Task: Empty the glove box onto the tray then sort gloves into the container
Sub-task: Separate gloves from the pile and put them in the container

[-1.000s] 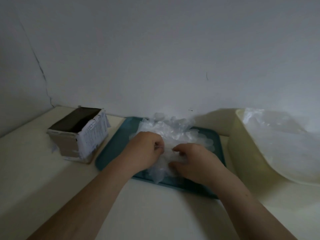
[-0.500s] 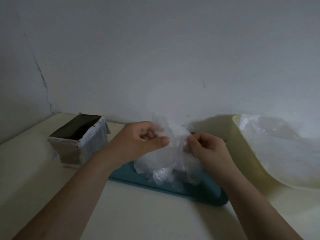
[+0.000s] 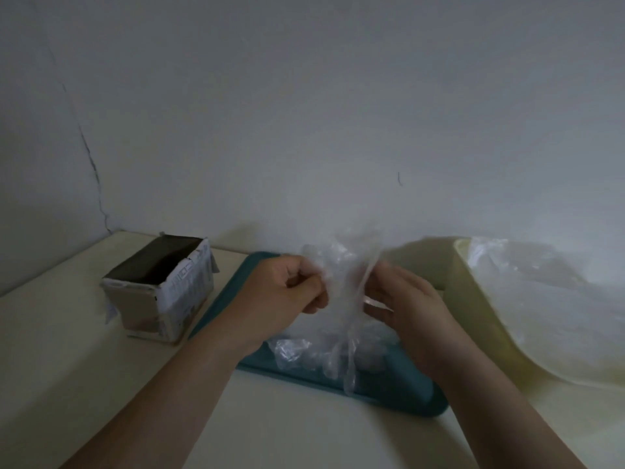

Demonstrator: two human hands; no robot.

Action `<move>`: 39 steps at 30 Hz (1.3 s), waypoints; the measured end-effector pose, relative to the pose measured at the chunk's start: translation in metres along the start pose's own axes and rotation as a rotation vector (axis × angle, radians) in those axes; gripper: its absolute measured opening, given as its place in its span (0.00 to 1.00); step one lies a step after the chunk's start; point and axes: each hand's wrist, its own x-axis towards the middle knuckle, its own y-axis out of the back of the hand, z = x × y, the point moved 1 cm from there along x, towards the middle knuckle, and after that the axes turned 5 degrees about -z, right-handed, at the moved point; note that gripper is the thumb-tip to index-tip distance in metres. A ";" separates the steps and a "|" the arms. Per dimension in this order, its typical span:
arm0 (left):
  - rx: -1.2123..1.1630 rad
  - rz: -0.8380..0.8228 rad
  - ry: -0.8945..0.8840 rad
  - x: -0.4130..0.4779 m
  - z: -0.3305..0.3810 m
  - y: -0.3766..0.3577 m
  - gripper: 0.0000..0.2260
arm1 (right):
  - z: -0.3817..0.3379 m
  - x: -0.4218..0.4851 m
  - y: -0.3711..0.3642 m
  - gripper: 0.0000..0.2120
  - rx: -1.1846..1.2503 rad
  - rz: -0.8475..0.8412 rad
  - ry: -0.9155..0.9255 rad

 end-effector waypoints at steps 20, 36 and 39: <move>-0.002 0.074 0.088 -0.004 0.012 -0.001 0.11 | -0.007 -0.008 -0.010 0.12 -0.144 0.043 0.063; 0.785 -0.287 0.063 0.009 -0.056 0.010 0.05 | 0.001 -0.006 0.010 0.11 -0.442 -0.011 -0.033; 0.722 -0.264 0.064 0.011 -0.061 0.009 0.07 | -0.004 -0.007 0.010 0.10 -0.527 -0.138 -0.026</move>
